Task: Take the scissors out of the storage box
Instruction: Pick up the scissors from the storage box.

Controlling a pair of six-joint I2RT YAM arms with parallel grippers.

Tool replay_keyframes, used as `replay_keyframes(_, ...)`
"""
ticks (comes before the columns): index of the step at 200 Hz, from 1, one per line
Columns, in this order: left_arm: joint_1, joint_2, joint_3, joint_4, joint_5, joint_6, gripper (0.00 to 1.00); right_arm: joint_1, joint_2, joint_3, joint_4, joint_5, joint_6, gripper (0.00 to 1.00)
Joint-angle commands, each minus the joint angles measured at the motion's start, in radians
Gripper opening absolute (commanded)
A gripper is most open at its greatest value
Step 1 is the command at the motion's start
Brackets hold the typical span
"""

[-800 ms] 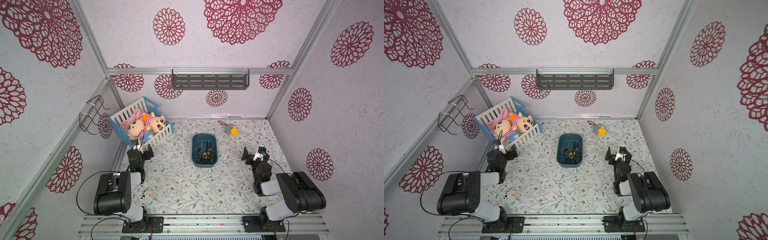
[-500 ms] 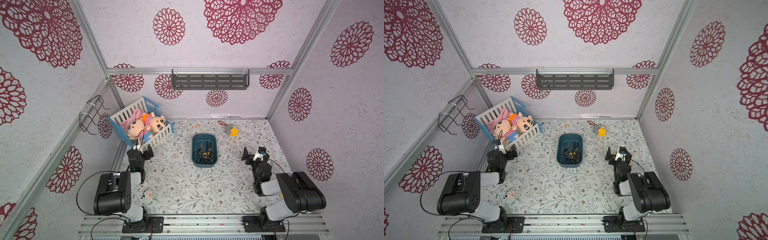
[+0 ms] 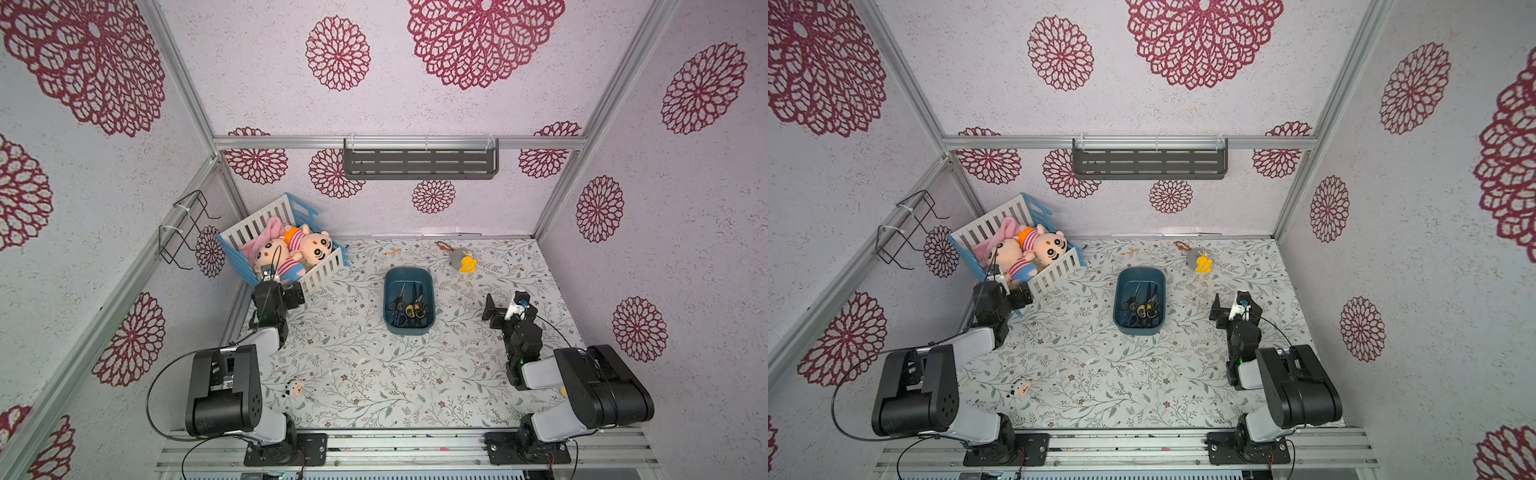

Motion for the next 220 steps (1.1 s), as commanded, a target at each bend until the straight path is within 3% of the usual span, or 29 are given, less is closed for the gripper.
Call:
replay_keyframes(1, -0.06, -0.128, 0.105, -0.341, -0.129, 0.0, 0.97, 0.026, -0.122, 0.195, -0.335, 0.012, -0.032, 0.99)
replay_keyframes(22, -0.131, -0.196, 0.211, -0.523, -0.141, -0.085, 0.98, 0.087, -0.148, 0.356, -0.592, 0.039, -0.044, 0.99)
replay_keyframes(45, -0.32, -0.179, 0.342, -0.69, -0.258, -0.115, 0.99, 0.171, -0.136, 0.496, -0.78, 0.05, 0.004, 0.99)
replay_keyframes(85, -0.576, 0.055, 0.622, -0.951, -0.223, -0.356, 0.94, 0.282, -0.068, 0.657, -1.035, 0.0, 0.21, 0.99)
replay_keyframes(124, -0.769, 0.28, 0.799, -0.977, -0.11, -0.475, 0.81, 0.313, -0.001, 0.743, -1.227, -0.033, 0.339, 0.97)
replay_keyframes(148, -0.832, 0.398, 0.87, -0.949, -0.009, -0.529, 0.68, 0.311, 0.001, 0.763, -1.328, 0.017, 0.361, 0.97)
replay_keyframes(166, -0.864, 0.465, 0.944, -0.967, -0.02, -0.551, 0.63, 0.307, -0.004, 0.769, -1.368, 0.033, 0.361, 0.97)
replay_keyframes(220, -0.863, 0.669, 1.104, -1.033, 0.047, -0.635, 0.4, 0.274, -0.03, 0.764, -1.412, 0.044, 0.354, 0.99)
